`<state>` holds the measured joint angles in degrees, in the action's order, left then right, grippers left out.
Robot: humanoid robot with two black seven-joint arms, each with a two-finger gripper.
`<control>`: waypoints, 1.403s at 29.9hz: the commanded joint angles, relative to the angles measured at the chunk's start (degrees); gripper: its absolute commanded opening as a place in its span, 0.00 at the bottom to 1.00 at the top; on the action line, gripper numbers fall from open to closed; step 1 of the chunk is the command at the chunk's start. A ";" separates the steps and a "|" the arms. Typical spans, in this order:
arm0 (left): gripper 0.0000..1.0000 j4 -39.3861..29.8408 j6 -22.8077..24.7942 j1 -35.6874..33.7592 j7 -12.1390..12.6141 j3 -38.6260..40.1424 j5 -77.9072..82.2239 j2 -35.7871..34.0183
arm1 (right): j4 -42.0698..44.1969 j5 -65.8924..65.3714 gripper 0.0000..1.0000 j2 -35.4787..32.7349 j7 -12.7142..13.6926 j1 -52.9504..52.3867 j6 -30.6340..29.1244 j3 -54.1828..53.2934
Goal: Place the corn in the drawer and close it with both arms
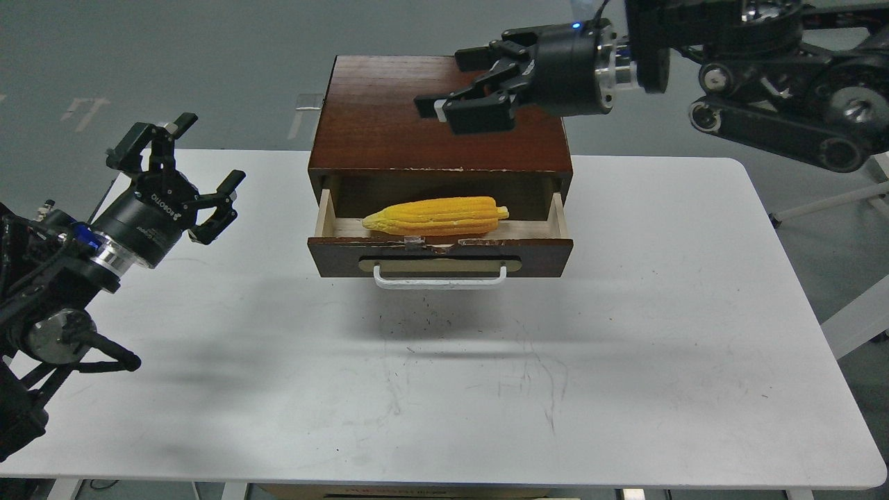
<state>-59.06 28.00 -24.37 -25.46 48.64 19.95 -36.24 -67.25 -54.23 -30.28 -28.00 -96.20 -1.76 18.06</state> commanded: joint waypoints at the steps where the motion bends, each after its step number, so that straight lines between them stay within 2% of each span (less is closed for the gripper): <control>1: 1.00 0.00 0.00 0.03 -0.03 0.05 0.00 0.20 | 0.28 12.53 0.97 -4.59 0.00 7.58 0.26 -5.90; 6: 1.00 0.00 0.00 -0.06 -0.12 0.05 0.00 0.73 | 1.24 24.67 0.97 -9.00 0.00 24.00 0.53 -19.52; 12: 1.00 0.00 0.00 -0.41 -1.35 -0.04 0.09 0.29 | 5.45 36.46 0.97 -8.66 0.00 41.59 -0.18 -33.85; 16: 1.00 0.00 0.00 -0.59 -1.53 0.05 1.13 -0.84 | 9.76 44.54 0.98 -7.35 0.00 48.64 -0.96 -38.44; 20: 1.00 -0.61 0.00 -1.55 -2.54 0.14 8.94 -2.87 | 12.75 49.83 0.98 -5.76 0.00 50.32 -4.04 -38.62; 24: 0.98 -8.15 0.00 -5.23 -2.54 0.40 23.69 -6.82 | 15.13 50.72 0.98 -5.06 0.00 51.56 -5.01 -38.62; 31: 0.91 -20.38 0.00 -10.87 -2.54 0.31 40.50 -8.85 | 15.22 50.72 0.98 -4.35 0.00 52.00 -5.10 -38.36; 34: 0.79 -24.51 0.00 -11.92 -2.54 0.23 49.02 -8.24 | 15.22 50.72 0.98 -4.00 0.00 52.00 -5.10 -38.19; 36: 0.51 -27.67 0.00 -12.01 -2.54 0.14 56.92 -5.61 | 15.22 50.72 0.98 -4.00 0.00 52.26 -5.10 -38.01; 37: 0.45 -28.21 0.00 -12.01 -2.54 0.14 58.61 -4.90 | 15.22 50.72 0.98 -4.00 0.00 52.35 -5.01 -38.01; 38: 0.29 -29.43 0.00 -11.93 -2.54 0.05 61.75 -3.68 | 15.22 50.72 0.98 -4.00 0.00 52.43 -5.01 -38.01; 40: 0.15 -30.23 0.00 -11.93 -2.54 0.05 64.76 -2.70 | 15.22 50.72 0.98 -4.00 0.00 52.52 -5.01 -38.01; 41: 0.00 -30.67 0.00 -11.84 -2.54 -0.04 67.56 -2.00 | 15.22 50.72 0.98 -4.00 0.00 52.70 -5.10 -38.10; 42: 0.00 -30.93 0.00 -11.84 -2.54 -0.38 69.85 -0.60 | 15.22 50.72 0.98 -4.00 0.00 52.70 -5.10 -38.18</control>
<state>-88.79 28.01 -36.30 -28.02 48.69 83.40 -39.45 -52.02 -3.50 -34.29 -28.00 -43.70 -6.80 -19.96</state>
